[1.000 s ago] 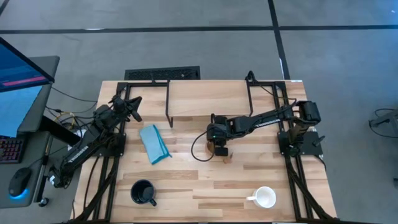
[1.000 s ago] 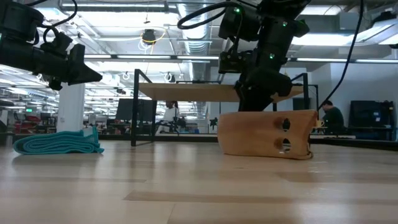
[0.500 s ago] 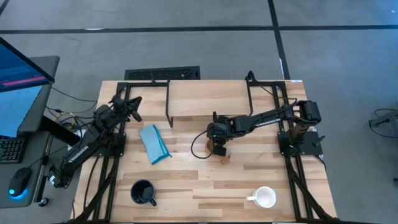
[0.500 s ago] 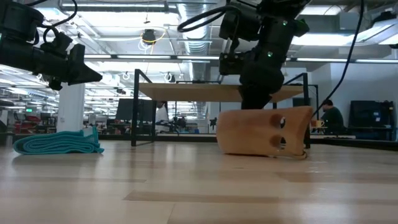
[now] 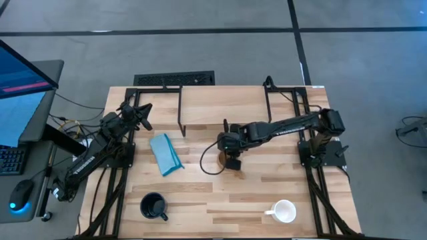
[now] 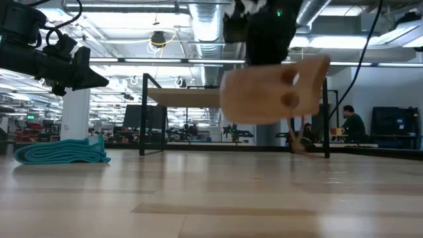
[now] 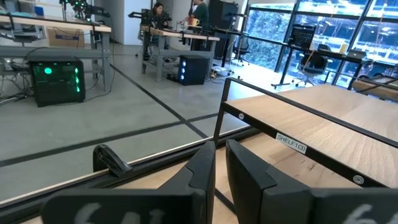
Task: Stack small to large cups/mugs on shelf
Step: Put the brown mug on the shelf
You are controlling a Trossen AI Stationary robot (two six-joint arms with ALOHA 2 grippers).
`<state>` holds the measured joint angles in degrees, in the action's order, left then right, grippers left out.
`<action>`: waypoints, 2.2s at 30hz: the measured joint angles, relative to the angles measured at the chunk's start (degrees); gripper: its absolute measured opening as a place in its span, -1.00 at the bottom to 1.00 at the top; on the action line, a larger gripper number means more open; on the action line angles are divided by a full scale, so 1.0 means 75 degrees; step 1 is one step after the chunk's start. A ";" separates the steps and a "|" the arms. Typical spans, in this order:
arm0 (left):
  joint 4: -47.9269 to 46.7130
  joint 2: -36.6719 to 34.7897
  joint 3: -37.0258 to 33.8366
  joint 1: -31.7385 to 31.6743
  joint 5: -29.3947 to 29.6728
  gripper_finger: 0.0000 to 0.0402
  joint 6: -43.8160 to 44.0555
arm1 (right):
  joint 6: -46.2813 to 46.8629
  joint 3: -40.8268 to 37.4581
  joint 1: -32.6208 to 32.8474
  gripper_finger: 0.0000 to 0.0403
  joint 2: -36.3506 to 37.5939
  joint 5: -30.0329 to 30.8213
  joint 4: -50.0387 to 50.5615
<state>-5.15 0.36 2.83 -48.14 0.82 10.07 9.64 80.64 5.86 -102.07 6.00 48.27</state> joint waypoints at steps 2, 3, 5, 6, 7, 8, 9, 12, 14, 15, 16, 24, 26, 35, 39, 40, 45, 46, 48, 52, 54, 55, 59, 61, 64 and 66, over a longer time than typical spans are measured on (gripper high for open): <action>0.0000 0.0001 0.0000 0.0000 -0.0002 -0.85 0.0000 | -0.0003 0.0331 0.0033 -0.83 -0.0001 0.0165 0.0367; 0.0000 -0.0001 0.0000 0.0000 -0.0002 -0.85 0.0000 | 0.0038 0.0517 0.0027 -0.83 -0.0001 0.0345 0.0517; -0.0001 -0.0001 0.0000 0.0000 -0.0002 -0.85 0.0000 | 0.0268 0.0904 -0.0027 -0.83 0.0002 0.0814 0.0839; 0.0000 -0.0001 -0.0003 0.0000 -0.0002 -0.85 0.0000 | 0.0380 0.1098 -0.0073 -0.83 0.0002 0.1010 0.1065; 0.0000 -0.0001 -0.0003 0.0000 -0.0002 -0.85 0.0000 | 0.0487 0.1290 -0.0121 -0.83 0.0002 0.1178 0.1318; -0.0003 0.0000 0.0000 0.0000 -0.0002 -0.85 0.0000 | 0.0538 0.1515 -0.0178 -0.83 0.0002 0.1291 0.1578; -0.0003 -0.0001 -0.0002 0.0000 -0.0002 -0.85 0.0000 | 0.0591 0.1749 -0.0232 -0.83 0.0002 0.1392 0.1825; -0.0003 -0.0001 0.0000 0.0000 -0.0002 -0.85 0.0000 | 0.0716 0.2477 -0.0358 -0.83 0.0005 0.1829 0.2617; -0.0003 -0.0001 0.0000 0.0000 -0.0006 -0.85 0.0000 | 0.0694 0.2980 -0.0476 -0.83 0.0005 0.1977 0.3150; -0.0003 -0.0001 -0.0002 0.0000 -0.0009 -0.85 0.0000 | 0.0674 0.3229 -0.0556 -0.83 0.0007 0.1979 0.3369; -0.0003 -0.0001 0.0000 0.0000 -0.0011 -0.85 0.0000 | 0.0665 0.3467 -0.0644 -0.83 0.0007 0.1982 0.3575; -0.0006 0.0000 -0.0003 0.0000 -0.0014 -0.85 0.0000 | 0.0528 0.4955 -0.1763 -0.83 0.0013 0.1798 0.4914; -0.0006 -0.0001 -0.0003 0.0000 -0.0014 -0.85 0.0000 | 0.0434 0.5093 -0.2165 -0.83 0.0013 0.1642 0.5041; -0.0006 0.0002 -0.0003 0.0000 -0.0020 -0.85 0.0000 | -0.0319 0.5068 -0.3947 -0.83 0.0013 0.0756 0.5046; -0.0007 -0.0001 -0.0002 0.0000 -0.0024 -0.85 0.0000 | -0.0355 0.4952 -0.4518 -0.83 0.0010 0.0597 0.5081; -0.0009 -0.0001 -0.0003 0.0000 -0.0026 -0.85 0.0000 | -0.0360 0.4905 -0.4658 -0.83 0.0010 0.0569 0.5115; -0.0009 -0.0001 -0.0003 0.0000 -0.0043 -0.85 0.0000 | -0.0670 0.4556 -0.5077 -0.83 0.0010 0.0349 0.4939; -0.0009 0.0000 -0.0003 0.0000 -0.0044 -0.85 0.0000 | -0.0730 0.4440 -0.5107 -0.83 0.0010 0.0261 0.4736; -0.0009 -0.0001 -0.0003 0.0000 -0.0045 -0.85 0.0000 | -0.0858 0.4201 -0.5149 -0.83 0.0010 0.0017 0.4381; -0.0009 0.0000 -0.0003 0.0000 -0.0046 -0.85 0.0000 | -0.1148 0.3867 -0.5289 -0.83 0.0013 -0.0069 0.4025; -0.0009 0.0002 -0.0003 0.0000 -0.0044 -0.85 0.0000 | -0.1204 0.3648 -0.5375 -0.83 0.0012 -0.0188 0.3826; -0.0009 -0.0001 -0.0003 0.0000 -0.0043 -0.85 0.0000 | -0.1225 0.3552 -0.5429 -0.83 0.0007 -0.0298 0.3766; -0.0009 -0.0001 -0.0003 0.0000 -0.0046 -0.85 0.0000 | -0.1176 0.3168 -0.5628 -0.83 0.0013 -0.0419 0.3329; -0.0009 -0.0001 -0.0003 0.0000 -0.0043 -0.85 0.0000 | -0.1175 0.2939 -0.5700 -0.83 0.0006 -0.0407 0.3175; -0.0012 -0.0001 -0.0003 0.0000 -0.0043 -0.85 0.0000 | -0.1167 0.2672 -0.5826 -0.83 0.0010 -0.0402 0.2926; -0.0010 0.0002 -0.0003 0.0000 -0.0043 -0.85 0.0000 | -0.1155 0.2518 -0.5921 -0.83 0.0043 -0.0387 0.2812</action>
<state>-5.22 0.38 2.81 -48.14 0.49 10.07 0.98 99.53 -38.55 -101.75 3.10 69.36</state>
